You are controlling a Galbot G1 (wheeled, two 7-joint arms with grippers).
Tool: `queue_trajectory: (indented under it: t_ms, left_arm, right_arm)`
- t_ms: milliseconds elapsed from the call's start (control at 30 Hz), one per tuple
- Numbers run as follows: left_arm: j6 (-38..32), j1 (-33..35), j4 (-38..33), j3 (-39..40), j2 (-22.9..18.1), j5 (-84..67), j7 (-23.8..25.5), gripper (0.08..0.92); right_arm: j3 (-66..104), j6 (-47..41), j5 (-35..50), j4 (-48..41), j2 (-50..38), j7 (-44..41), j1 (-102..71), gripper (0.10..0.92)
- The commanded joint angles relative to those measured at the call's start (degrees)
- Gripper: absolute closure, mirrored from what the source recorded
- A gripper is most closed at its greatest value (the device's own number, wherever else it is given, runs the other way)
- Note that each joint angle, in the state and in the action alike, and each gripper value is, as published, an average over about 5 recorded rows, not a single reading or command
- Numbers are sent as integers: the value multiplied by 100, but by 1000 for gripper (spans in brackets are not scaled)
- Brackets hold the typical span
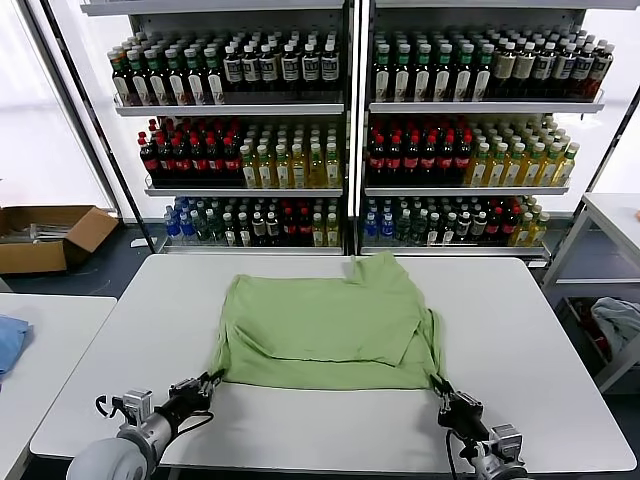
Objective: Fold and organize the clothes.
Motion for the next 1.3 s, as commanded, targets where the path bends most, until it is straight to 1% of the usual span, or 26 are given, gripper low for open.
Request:
queue_trajectory:
  t_ms: [33, 200, 367, 500, 633, 833, 1000, 1100, 1300]
  left_arm:
    - [9, 646, -392, -253, -21, -14, 13, 902]
    - [-21, 1307, -935, -645, -56, 85, 60, 912]
    - [-43, 1924, -1325, -1092, -254, 248, 103, 912]
    - [-27, 2393, -1530, -1379, -370, 263, 127, 912]
    - [4, 2757, -1705, -1486, -427, 303, 161, 912]
    - [11, 2918, -1902, -1557, -540, 400, 199, 912]
    - [14, 2818, -1962, -1615, -510, 212, 158, 912]
    - [14, 2724, -1967, -1725, -412, 29, 145, 881]
    - [24, 2331, -1850, -2072, -83, -256, 61, 720]
  right_arm:
    - [19, -18, 46, 619, 76, 37, -559, 905]
    - [81, 45, -134, 1143, 223, -24, -1282, 905]
    - [94, 211, -459, 1541, 394, -134, -2021, 905]
    - [82, 340, -614, 1683, 482, -193, -2392, 905]
    - [54, 385, -683, 1728, 528, -236, -2566, 905]
    - [66, 470, -773, 1764, 506, -303, -2710, 905]
    - [190, 500, -696, 1777, 451, -323, -2560, 895]
    - [284, 401, -483, 1844, 381, -274, -2287, 839]
    - [487, 130, 47, 1961, -14, -254, -1502, 666]
